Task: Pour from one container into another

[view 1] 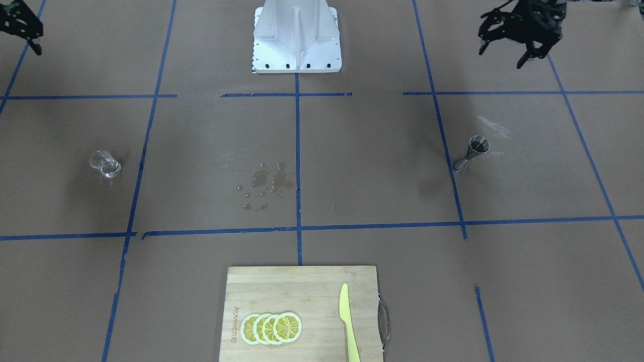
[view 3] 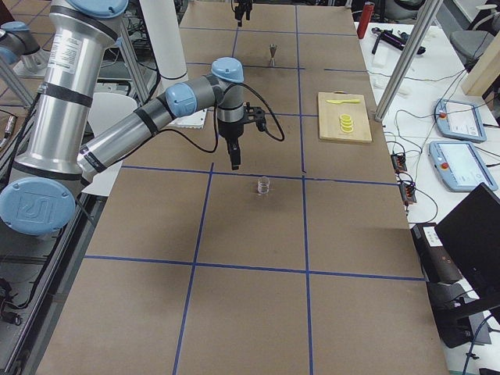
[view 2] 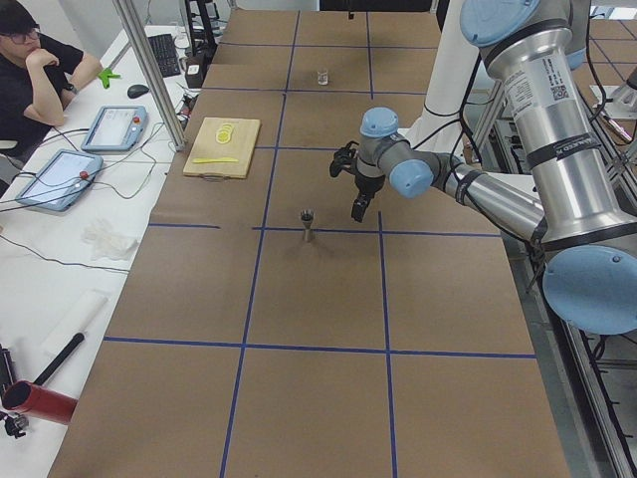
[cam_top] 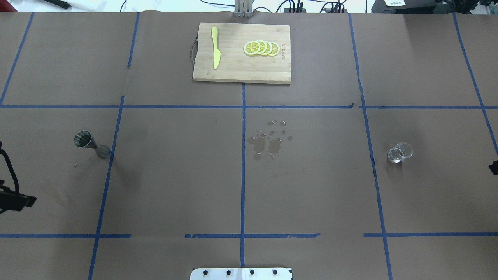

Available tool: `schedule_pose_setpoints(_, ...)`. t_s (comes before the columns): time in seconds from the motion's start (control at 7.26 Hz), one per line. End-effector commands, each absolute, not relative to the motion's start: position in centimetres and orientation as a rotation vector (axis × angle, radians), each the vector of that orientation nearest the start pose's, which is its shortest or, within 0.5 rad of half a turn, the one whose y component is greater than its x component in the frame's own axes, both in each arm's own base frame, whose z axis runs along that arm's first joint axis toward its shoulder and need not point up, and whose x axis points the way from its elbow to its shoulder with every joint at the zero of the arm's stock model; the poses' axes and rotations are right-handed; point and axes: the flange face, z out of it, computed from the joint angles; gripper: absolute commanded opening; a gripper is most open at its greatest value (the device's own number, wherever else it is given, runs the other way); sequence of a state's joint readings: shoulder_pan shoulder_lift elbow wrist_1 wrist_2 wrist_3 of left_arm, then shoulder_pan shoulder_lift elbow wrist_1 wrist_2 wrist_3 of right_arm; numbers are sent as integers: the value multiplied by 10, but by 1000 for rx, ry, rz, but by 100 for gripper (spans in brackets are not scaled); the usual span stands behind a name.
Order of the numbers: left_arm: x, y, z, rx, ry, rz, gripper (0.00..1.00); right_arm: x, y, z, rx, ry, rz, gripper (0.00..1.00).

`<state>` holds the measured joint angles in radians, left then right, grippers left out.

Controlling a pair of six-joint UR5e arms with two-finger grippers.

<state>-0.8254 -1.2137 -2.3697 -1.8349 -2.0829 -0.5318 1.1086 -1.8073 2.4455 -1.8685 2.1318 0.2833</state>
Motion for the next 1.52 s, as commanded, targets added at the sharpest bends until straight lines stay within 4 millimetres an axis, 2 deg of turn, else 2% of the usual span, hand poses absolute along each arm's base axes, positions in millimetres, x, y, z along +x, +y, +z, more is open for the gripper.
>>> schedule_pose_setpoints(0.0,92,-401,402,407,662,367,100,-36,-390,414,113,-659,-266,100)
schedule_pose_setpoints(0.14,65,-456,405,401,591,393,100,-15,-411,428,112,-705,-218,100)
schedule_pose_setpoints(0.28,46,-497,427,380,554,432,100,1,-436,442,107,-743,-198,100)
schedule_pose_setpoints(0.41,18,-526,458,360,531,410,100,8,-454,463,86,-749,-198,100)
schedule_pose_setpoints(0.55,3,-543,486,326,553,375,100,18,-472,486,55,-748,-174,100)
schedule_pose_setpoints(0.69,-3,-552,517,319,570,358,100,22,-479,503,28,-753,-161,100)
schedule_pose_setpoints(0.83,-32,-557,552,300,582,297,100,24,-476,516,13,-754,-143,100)
schedule_pose_setpoints(0.96,-39,-554,574,272,674,271,100,18,-478,515,15,-753,-153,100)
schedule_pose_setpoints(1.1,-39,-547,599,226,698,252,100,14,-491,539,-5,-751,-151,100)
schedule_pose_setpoints(1.24,-40,-541,621,183,702,232,100,17,-497,565,57,-752,-167,100)
schedule_pose_setpoints(1.38,-39,-532,633,162,702,226,100,21,-500,591,51,-756,-113,100)
